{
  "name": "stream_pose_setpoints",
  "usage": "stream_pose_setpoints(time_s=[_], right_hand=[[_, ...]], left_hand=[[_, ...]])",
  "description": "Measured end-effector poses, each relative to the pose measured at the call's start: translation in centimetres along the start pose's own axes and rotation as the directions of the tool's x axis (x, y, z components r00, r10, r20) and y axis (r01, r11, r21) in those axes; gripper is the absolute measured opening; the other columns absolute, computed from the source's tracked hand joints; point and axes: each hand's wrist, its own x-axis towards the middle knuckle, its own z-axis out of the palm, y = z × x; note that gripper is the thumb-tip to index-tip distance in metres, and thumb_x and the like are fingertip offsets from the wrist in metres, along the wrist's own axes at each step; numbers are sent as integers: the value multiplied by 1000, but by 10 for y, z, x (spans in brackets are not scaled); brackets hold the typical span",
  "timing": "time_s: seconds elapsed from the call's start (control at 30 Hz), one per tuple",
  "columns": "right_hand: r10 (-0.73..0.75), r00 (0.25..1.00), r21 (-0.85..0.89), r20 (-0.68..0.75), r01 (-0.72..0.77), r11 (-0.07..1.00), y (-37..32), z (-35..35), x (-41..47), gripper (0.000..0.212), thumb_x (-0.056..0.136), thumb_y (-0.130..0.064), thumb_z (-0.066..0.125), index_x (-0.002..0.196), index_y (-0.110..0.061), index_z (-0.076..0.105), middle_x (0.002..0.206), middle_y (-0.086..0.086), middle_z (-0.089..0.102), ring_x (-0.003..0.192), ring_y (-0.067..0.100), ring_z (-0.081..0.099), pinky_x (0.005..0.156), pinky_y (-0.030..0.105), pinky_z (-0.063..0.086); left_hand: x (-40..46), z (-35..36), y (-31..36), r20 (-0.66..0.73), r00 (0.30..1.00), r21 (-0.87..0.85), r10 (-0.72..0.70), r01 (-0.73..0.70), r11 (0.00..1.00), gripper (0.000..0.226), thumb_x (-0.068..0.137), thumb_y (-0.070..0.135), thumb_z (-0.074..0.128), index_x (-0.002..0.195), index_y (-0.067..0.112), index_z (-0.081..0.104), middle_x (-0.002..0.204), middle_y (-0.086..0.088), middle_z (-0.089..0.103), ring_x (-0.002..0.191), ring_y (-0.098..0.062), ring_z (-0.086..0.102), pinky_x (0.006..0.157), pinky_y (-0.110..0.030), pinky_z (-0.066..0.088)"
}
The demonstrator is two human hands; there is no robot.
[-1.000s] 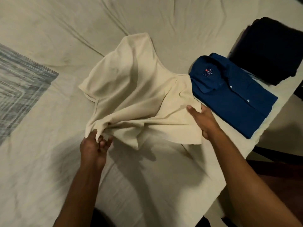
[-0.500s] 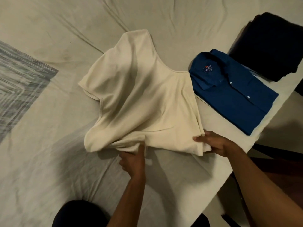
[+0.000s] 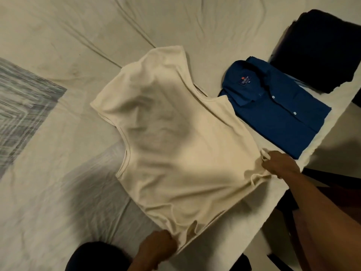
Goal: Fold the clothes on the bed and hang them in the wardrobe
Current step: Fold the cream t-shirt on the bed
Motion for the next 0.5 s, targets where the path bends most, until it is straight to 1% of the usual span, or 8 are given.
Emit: stream_pose_setpoints(time_s=[0.1,0.17,0.2,0.27,0.33,0.4,0.47,0.5], right_hand=[[19,977,-144,-211,-50,988,-6,17,-8,47,95,-26,54,136,-9,41,134,19,50,122,40,49,96,48,42],[-41,907,-181,-419,-39,983,-16,32,-16,48,89,-16,59,133,-6,43,134,22,46,121,43,43,96,55,38],[-110,863,-195,-493,14,981,-25,40,-22,48,83,-11,63,128,-3,48,128,24,49,115,44,45,92,56,39],[-300,774,-232,-558,201,952,-50,59,-40,44,76,-9,68,118,0,57,109,25,59,96,43,54,79,51,45],[-519,651,-265,-554,453,851,-83,83,-70,37,78,-21,61,111,-3,64,96,20,64,80,38,60,63,41,49],[-709,543,-303,-451,654,693,-118,112,-111,36,80,-34,51,104,-11,66,87,12,67,69,32,63,52,35,49],[-808,521,-295,-276,754,587,-142,150,-154,34,77,-47,55,96,-19,64,77,2,63,59,24,61,45,32,45],[-821,540,-287,-187,769,571,-149,169,-174,39,71,-53,62,95,-22,62,76,-1,62,58,22,60,44,31,44]], left_hand=[[5,-4,6,53,998,86,20,-25,996,49,86,49,45,117,17,66,111,-5,74,93,-18,73,77,-27,56],[13,-24,2,75,996,32,54,-56,998,41,86,46,47,94,13,69,94,-7,77,76,-18,74,64,-23,55],[18,-39,-4,21,996,-16,87,-87,996,36,89,44,49,87,13,67,88,-6,78,65,-16,72,57,-21,51],[26,-79,-20,-234,965,-153,118,-157,976,27,92,37,55,78,16,64,76,-2,76,56,-14,68,57,-22,50],[35,-125,-38,-529,846,-319,67,-272,908,21,90,35,59,76,21,64,70,-1,74,61,-18,70,68,-31,57],[46,-173,-53,-738,671,-420,-74,-370,829,25,83,45,55,85,22,65,82,-4,75,76,-26,71,79,-42,59],[55,-219,-61,-818,533,-476,-215,-419,773,29,84,44,54,100,21,62,100,-9,73,94,-32,68,88,-45,55],[60,-239,-64,-819,501,-514,-278,-428,744,31,87,41,55,107,17,60,107,-11,71,100,-34,66,92,-44,52]])
